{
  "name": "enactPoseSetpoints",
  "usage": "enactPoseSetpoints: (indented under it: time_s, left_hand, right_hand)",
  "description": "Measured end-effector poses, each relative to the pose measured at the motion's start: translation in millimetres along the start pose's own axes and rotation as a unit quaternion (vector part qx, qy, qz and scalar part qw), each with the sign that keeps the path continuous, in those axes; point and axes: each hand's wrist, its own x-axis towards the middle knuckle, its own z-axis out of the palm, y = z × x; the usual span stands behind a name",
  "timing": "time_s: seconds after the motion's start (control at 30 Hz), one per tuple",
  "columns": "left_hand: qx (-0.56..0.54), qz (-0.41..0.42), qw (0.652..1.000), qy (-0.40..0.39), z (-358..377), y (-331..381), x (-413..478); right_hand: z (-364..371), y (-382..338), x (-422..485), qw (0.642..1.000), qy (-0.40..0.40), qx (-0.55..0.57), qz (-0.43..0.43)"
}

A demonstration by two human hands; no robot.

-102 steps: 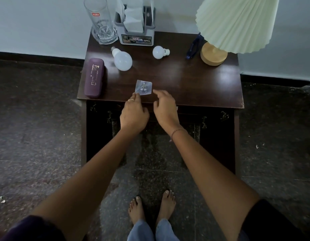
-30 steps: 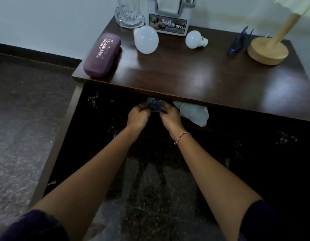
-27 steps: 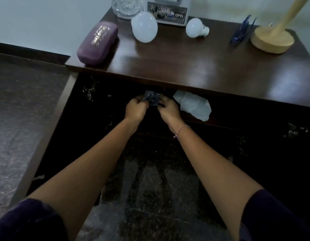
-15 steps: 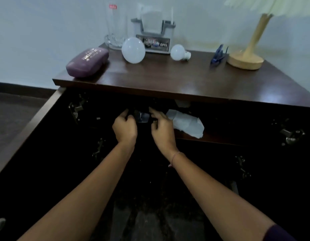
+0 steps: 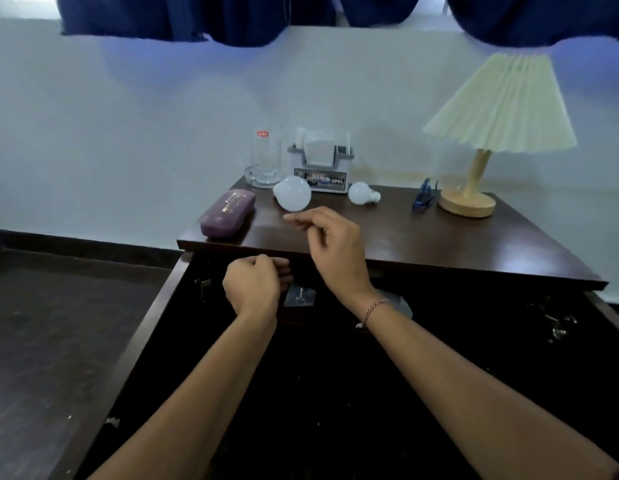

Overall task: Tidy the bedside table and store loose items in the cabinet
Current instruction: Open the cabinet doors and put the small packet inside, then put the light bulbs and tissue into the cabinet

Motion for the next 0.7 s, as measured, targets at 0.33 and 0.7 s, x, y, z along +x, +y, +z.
enactPoseSetpoints:
  time_s: [0.33,0.7]
  left_hand:
    - [0.025,0.063,0.998,0.005,37,57,6]
    - [0.112,0.101,0.988,0.038,70,53,43]
  right_hand:
    - [-3,46,46,0.897,-0.091,0.013,0.432]
    - [5,73,59,0.903,-0.077,0.026,0.422]
